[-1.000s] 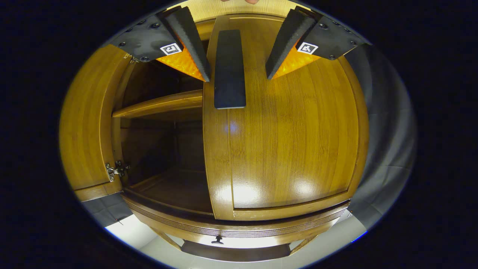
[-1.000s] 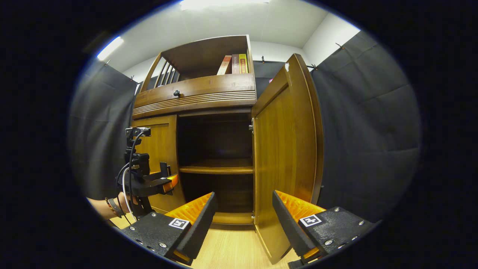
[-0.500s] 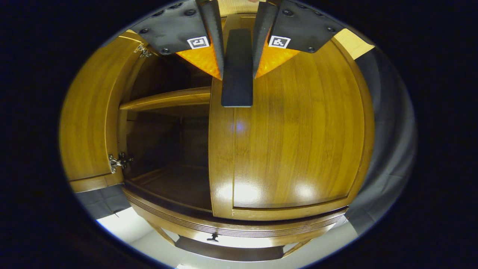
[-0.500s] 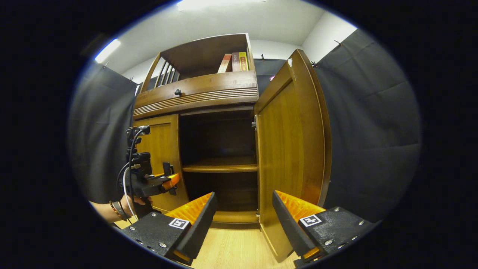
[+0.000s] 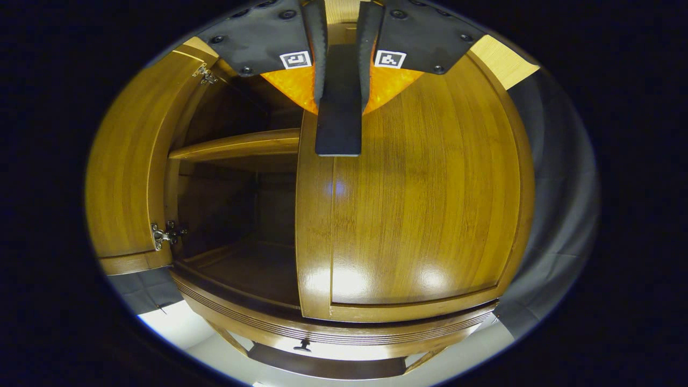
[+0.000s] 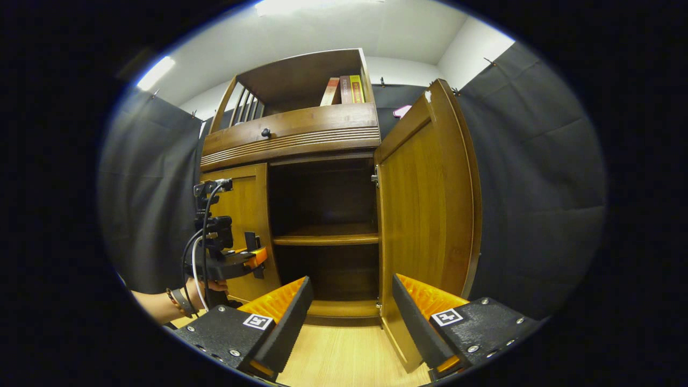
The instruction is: Open the right door of the double-door shoe cabinet with the right hand, and open the left door with the left hand.
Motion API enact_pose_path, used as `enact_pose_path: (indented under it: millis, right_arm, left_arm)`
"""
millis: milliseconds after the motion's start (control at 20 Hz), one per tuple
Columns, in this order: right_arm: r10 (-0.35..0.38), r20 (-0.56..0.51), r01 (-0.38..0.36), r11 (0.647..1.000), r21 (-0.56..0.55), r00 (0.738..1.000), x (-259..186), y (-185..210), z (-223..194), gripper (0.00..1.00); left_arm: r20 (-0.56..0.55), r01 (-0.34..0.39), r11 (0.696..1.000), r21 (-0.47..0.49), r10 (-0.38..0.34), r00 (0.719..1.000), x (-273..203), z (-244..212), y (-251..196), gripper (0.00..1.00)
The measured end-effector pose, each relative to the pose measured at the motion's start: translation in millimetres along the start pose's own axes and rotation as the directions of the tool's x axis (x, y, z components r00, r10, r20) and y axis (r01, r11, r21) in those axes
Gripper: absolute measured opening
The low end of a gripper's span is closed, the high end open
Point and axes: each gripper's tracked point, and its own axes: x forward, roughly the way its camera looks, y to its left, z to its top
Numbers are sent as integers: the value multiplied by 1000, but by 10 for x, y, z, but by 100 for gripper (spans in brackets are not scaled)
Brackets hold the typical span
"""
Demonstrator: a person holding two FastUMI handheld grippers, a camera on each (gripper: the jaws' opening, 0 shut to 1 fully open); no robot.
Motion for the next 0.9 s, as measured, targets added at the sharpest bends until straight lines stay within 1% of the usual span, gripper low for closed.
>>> enact_pose_path:
  millis: [50, 100, 150, 250, 300, 350, 500, 600, 650, 700, 800, 900]
  right_arm:
    - [-3, 2, 3, 1000, -6, 1000, -15, 1, 3, 92]
    - [-4, 3, 4, 1000, -6, 1000, -22, 18, 12, 92]
    - [-2, 2, 2, 1000, -3, 1000, -39, 33, 16, 92]
    - [3, 4, -3, 1000, -2, 1000, -74, 71, 28, 92]
    - [5, 4, -5, 1000, -5, 1000, -90, 75, 37, 92]
    - [6, 5, -6, 1000, -9, 1000, -109, 83, 42, 92]
    - [15, -2, -15, 1000, -8, 1000, -136, 129, 27, 92]
    - [38, -9, -38, 999, -3, 999, -166, 215, 8, 92]
    - [43, -12, -43, 999, -6, 999, -171, 234, -2, 86]
    - [47, -14, -48, 999, -9, 999, -171, 250, -11, 92]
    - [64, -17, -64, 998, -6, 998, -182, 293, -32, 92]
    - [82, -23, -82, 997, -4, 996, -173, 334, -44, 92]
  left_arm:
    - [-20, 11, 1000, 9, -11, 1000, -1, -15, 4, 30]
    - [-32, 20, 1000, -8, -20, 999, 6, -5, -4, 30]
    - [-36, 29, 999, -19, -30, 999, 4, 1, -16, 30]
    - [-29, 30, 1000, -6, -30, 999, -42, -4, -21, 28]
    - [-26, 32, 1000, -1, -32, 999, -73, -2, -11, 28]
    - [-29, 40, 999, -18, -41, 999, -110, 5, -11, 28]
    - [-64, 63, 998, -27, -65, 996, -279, -37, -2, 29]
    - [-44, 56, 998, -18, -57, 997, -446, -6, 29, 29]
    - [-25, 52, 998, -21, -53, 998, -529, 20, 48, 29]
    - [-15, 42, 999, -25, -42, 999, -649, 16, 78, 29]
    - [-9, 20, 1000, -24, -20, 1000, -859, 13, 142, 29]
    - [-20, 18, 1000, -18, -18, 1000, -1040, 15, 209, 29]
